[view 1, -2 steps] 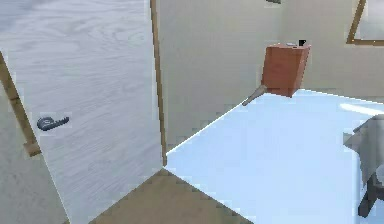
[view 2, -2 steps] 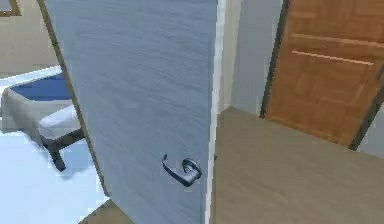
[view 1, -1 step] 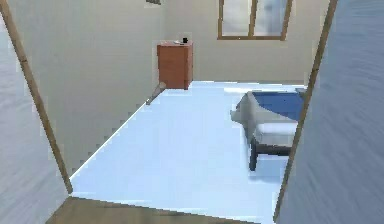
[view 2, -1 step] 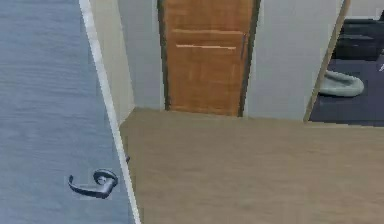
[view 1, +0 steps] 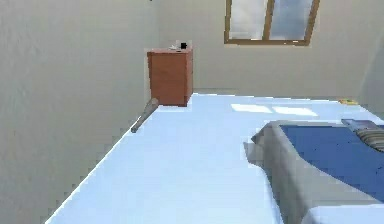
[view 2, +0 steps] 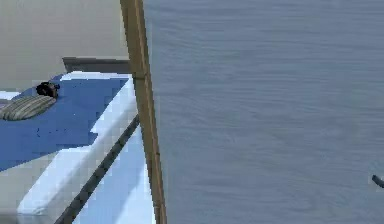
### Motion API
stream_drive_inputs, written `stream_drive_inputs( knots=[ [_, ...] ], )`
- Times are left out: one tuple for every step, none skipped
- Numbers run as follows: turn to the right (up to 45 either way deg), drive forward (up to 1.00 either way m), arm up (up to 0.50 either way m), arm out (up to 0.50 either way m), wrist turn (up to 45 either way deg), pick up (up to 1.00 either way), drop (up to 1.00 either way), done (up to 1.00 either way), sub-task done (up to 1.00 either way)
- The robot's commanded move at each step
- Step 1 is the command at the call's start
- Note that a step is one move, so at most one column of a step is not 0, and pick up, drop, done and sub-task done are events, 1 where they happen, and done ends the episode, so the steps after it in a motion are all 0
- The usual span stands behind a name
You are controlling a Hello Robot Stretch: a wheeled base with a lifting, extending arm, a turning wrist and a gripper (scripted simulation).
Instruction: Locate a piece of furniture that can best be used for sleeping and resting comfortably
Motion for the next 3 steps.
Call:
stream_drive_inputs(
  knots=[
    [45.0, 0.00, 0.00, 0.00, 0.0, 0.00, 0.00, 0.00, 0.00],
    [9.0, 0.00, 0.00, 0.00, 0.0, 0.00, 0.00, 0.00, 0.00],
    [0.0, 0.00, 0.00, 0.00, 0.0, 0.00, 0.00, 1.00, 0.00]
  ],
)
